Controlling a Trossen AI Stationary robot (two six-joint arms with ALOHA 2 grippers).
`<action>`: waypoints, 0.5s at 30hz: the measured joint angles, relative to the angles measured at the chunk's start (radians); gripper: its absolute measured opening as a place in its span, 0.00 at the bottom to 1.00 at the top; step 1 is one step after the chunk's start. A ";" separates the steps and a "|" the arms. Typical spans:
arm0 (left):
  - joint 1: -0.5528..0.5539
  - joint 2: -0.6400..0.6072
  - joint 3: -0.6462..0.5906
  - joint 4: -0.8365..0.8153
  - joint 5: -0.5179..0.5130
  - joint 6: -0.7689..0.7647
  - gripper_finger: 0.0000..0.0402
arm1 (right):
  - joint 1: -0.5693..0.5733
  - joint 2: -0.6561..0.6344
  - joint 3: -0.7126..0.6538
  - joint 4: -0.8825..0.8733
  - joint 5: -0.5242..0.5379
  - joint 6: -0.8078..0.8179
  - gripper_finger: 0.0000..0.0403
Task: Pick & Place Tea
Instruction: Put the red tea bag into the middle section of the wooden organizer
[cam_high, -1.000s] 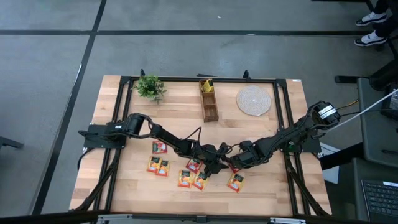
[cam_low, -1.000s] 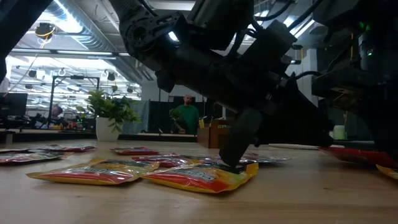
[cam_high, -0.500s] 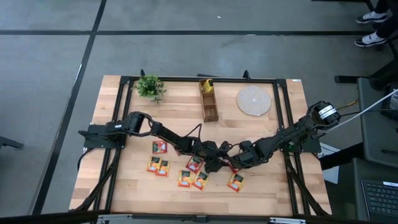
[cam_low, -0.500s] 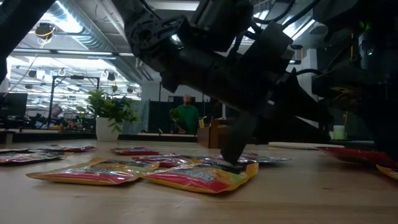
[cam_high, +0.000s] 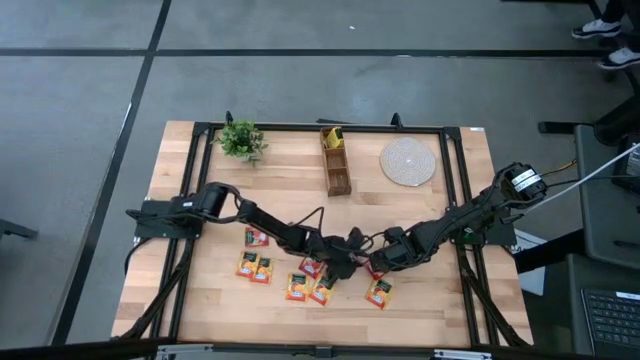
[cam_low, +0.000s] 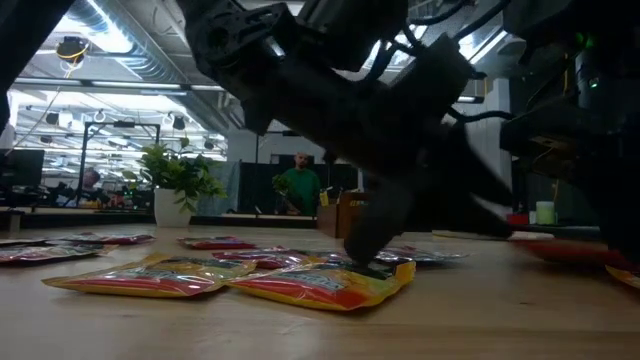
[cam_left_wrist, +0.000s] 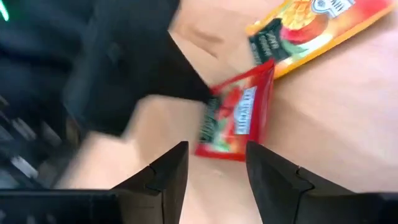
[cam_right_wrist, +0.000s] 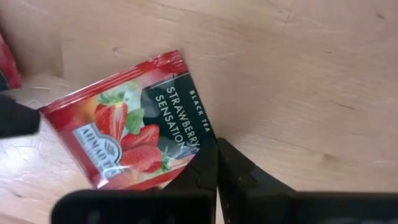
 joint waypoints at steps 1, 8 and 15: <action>-0.002 -0.011 -0.004 -0.023 0.003 -0.082 0.39 | 0.000 0.000 0.000 0.000 0.000 0.000 0.01; 0.010 -0.078 -0.001 -0.165 0.033 -0.383 0.39 | 0.000 0.000 0.000 0.001 0.002 -0.002 0.01; 0.015 -0.075 -0.002 -0.183 0.203 -0.649 0.39 | 0.000 0.000 0.000 0.002 0.003 -0.003 0.01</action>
